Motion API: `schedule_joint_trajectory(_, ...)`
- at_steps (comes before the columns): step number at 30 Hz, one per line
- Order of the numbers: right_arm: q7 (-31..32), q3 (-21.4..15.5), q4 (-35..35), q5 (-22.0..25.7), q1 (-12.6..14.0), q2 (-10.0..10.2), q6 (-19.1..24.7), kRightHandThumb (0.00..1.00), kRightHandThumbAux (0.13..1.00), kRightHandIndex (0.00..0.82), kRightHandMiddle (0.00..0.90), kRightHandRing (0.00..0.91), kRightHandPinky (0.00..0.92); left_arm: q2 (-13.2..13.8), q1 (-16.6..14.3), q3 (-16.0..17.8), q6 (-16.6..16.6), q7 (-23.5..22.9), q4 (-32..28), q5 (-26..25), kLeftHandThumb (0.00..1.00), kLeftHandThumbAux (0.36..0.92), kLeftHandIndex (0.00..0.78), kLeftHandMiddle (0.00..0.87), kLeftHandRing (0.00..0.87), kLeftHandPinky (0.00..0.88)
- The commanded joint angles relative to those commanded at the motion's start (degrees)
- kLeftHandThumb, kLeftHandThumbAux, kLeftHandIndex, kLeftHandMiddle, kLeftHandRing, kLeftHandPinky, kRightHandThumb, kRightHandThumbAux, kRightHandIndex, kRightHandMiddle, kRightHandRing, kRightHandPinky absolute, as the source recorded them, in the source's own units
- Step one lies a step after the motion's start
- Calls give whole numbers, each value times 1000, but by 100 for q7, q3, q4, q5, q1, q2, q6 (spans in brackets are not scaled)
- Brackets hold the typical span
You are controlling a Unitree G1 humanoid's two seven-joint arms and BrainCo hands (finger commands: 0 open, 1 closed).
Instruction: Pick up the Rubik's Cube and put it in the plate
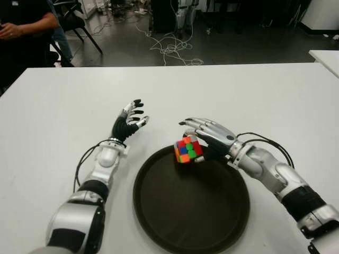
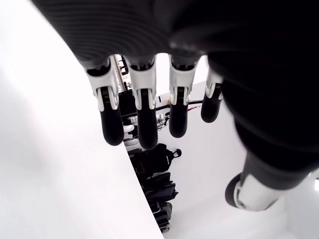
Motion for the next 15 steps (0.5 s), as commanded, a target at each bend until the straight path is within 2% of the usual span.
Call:
schedule_joint_trajectory(3,21,-233,-654,241,316,-138,-136,689,731,414,1,0,0,6,-6,-3,-10,-1,3,6,92,658,141,184,203,233)
schedule_joint_trajectory(5,0,-334,-883,348,438,-158,-203,689,731,414,4,0,0,7,-7,-5,-28,8,3,12,93,656,142,189,206,235)
schedule_joint_trajectory(12,-3,-499,-1122,535,579,-103,-338,689,731,414,13,0,0,14,-8,9,-50,-34,9,-5,107,676,143,191,205,228)
schedule_joint_trajectory(15,-154,-564,-1100,659,649,-37,-588,690,731,414,13,0,0,10,-13,29,-12,-93,20,-37,111,689,144,194,206,230)
